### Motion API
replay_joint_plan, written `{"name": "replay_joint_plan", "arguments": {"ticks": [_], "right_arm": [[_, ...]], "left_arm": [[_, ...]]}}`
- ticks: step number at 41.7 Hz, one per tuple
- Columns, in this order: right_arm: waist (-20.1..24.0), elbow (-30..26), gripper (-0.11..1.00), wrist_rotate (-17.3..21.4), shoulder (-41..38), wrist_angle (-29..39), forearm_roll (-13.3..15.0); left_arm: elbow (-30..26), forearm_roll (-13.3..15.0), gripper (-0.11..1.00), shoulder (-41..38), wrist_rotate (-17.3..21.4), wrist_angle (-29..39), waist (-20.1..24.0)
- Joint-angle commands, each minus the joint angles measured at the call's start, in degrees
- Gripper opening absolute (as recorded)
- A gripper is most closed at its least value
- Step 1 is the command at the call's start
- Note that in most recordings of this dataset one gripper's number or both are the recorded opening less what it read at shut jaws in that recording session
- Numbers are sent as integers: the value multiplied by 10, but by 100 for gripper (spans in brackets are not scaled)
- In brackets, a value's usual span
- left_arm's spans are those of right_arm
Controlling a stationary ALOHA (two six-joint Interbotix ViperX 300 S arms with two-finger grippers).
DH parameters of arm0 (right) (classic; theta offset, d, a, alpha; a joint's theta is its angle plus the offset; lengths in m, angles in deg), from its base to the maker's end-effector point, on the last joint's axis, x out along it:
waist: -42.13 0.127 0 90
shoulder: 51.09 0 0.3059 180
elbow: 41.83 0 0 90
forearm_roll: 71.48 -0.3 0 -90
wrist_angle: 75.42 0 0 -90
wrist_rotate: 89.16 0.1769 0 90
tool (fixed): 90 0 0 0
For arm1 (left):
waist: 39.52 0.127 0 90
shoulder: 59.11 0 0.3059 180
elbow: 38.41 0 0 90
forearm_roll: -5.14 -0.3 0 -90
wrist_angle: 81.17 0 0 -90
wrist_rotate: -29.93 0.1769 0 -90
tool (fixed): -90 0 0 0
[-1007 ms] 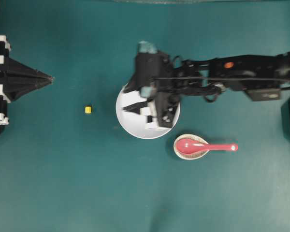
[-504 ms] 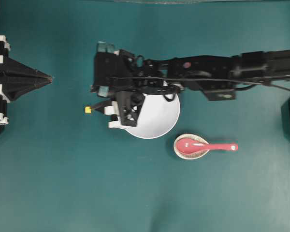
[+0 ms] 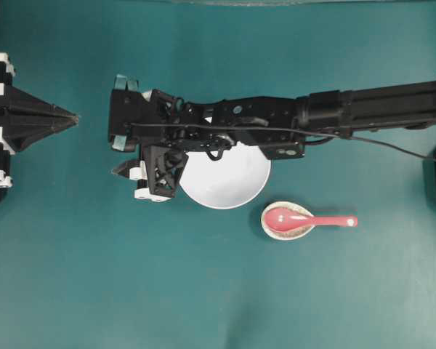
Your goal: Scoop the yellow hexagonal prism block from the bowl with a spoon using the right arm.
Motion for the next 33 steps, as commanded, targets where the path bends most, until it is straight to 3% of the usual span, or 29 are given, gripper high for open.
{"name": "replay_joint_plan", "arguments": {"ticks": [1,33], "right_arm": [[3,-15,56,5,8,-3,-4],[2,-15,56,14,-40,-5,2]], "left_arm": [[-13,-2,0,-4,-1,-7,1],[-13,-2,0,-3,-1,-7,1]]}}
